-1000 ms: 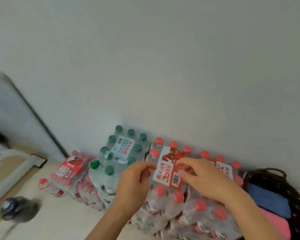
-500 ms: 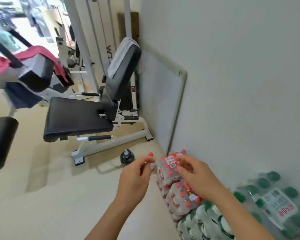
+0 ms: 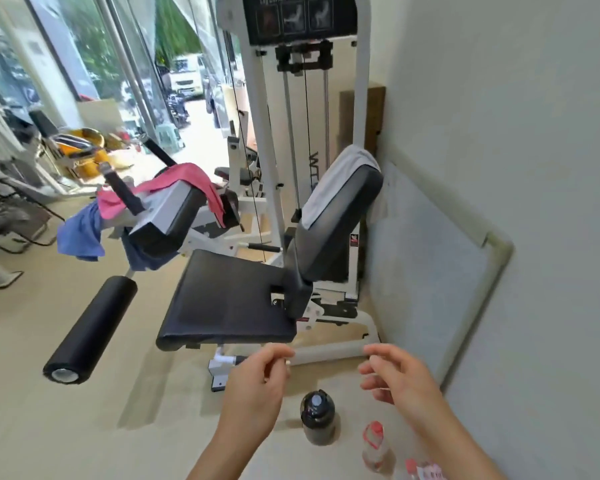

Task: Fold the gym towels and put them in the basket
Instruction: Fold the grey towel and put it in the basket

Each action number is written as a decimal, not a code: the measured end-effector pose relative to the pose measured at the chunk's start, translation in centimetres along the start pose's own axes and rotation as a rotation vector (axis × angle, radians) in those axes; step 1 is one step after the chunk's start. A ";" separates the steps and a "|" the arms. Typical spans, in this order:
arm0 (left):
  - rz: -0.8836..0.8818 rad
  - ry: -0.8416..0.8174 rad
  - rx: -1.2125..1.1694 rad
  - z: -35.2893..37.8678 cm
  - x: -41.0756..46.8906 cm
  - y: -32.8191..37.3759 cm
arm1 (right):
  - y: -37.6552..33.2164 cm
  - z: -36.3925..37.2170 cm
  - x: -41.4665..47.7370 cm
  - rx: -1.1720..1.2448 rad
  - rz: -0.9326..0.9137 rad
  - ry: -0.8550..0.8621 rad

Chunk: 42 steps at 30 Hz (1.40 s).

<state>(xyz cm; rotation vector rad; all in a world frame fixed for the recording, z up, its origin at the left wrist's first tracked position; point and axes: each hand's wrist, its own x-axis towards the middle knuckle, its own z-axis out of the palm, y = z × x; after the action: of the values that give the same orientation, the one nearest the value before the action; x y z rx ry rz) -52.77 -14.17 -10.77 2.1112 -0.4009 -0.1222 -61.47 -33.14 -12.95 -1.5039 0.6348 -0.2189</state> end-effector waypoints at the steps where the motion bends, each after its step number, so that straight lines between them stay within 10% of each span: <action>1: 0.030 0.002 0.003 0.6 2.2 1.0 | -1.0 -0.6 2.2 -0.007 -0.014 -0.001; 16: 0.187 -0.155 0.051 9.9 35.8 7.8 | -19.0 -4.1 29.7 -0.856 -0.352 0.224; 30: 0.363 -0.117 0.227 19.5 51.8 7.5 | -22.4 -0.5 45.3 -1.626 -0.203 0.440; 38: 0.353 -0.154 0.021 18.5 53.9 8.1 | -22.1 0.1 46.7 -1.489 -0.038 0.495; 42: 0.386 -0.372 -0.370 15.7 49.4 9.5 | -20.9 -1.3 45.7 -0.817 -0.111 0.485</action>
<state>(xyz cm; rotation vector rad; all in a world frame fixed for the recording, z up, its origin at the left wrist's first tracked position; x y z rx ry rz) -12.27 -47.79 -7.95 1.6124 -0.9246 -0.3380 -19.43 -59.36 -4.26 -2.3033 1.1117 -0.4530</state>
